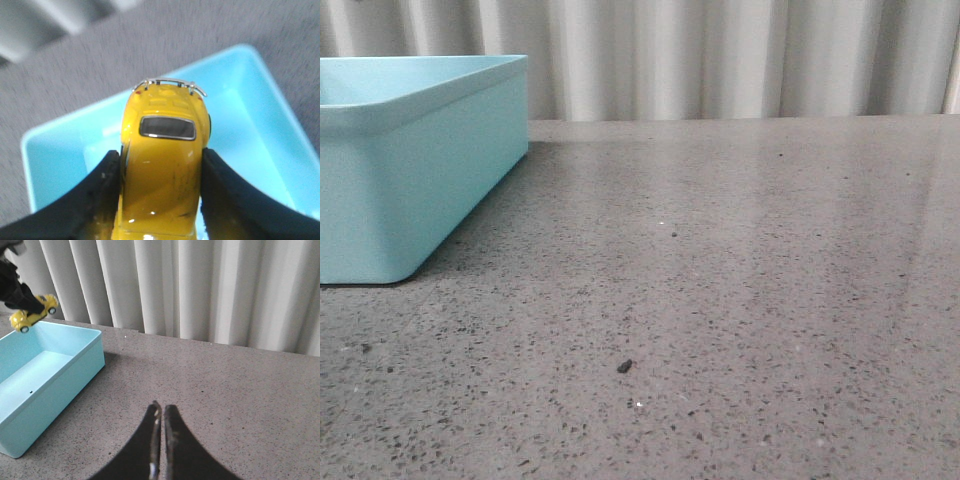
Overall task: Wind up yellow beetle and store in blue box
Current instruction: 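Lower the car into the blue box and open the left gripper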
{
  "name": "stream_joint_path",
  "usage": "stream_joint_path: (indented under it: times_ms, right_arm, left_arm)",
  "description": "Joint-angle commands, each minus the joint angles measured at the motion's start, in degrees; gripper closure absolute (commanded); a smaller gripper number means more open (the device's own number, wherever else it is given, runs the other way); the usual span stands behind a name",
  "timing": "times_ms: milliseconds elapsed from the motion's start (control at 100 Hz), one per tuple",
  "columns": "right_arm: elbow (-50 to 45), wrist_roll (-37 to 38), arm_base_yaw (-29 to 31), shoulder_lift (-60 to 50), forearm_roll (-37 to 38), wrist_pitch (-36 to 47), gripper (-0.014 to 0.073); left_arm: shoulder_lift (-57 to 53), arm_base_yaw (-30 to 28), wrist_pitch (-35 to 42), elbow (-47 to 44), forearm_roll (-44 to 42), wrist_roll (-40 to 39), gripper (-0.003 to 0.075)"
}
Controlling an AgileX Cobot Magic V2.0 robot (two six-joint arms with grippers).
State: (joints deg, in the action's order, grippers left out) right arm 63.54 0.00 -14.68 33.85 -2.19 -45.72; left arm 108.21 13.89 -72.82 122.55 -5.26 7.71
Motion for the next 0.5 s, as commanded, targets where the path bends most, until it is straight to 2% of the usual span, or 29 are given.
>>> stream_joint_path:
  times_ms: [0,220,330,490]
  right_arm:
    - [1.3,0.0,-0.2,0.3,-0.2,4.4,0.0635]
    - [1.3,0.0,-0.2,0.3,-0.6,4.4,0.0635]
    - [1.3,0.0,-0.2,0.3,-0.6,4.4,0.0635]
    - [1.3,0.0,-0.2,0.3,-1.2,4.1,0.0635]
  left_arm:
    - [-3.6,-0.5,0.1,-3.2,1.3,-1.9,0.0640]
    - [-3.6,-0.5,0.1,-13.8,1.4,-1.9,0.0640]
    - [-3.5,-0.5,0.1,-18.7,-1.4,-1.9,0.0640]
    - [-3.2,-0.5,0.1,-22.1,-1.4,-2.3,0.0635]
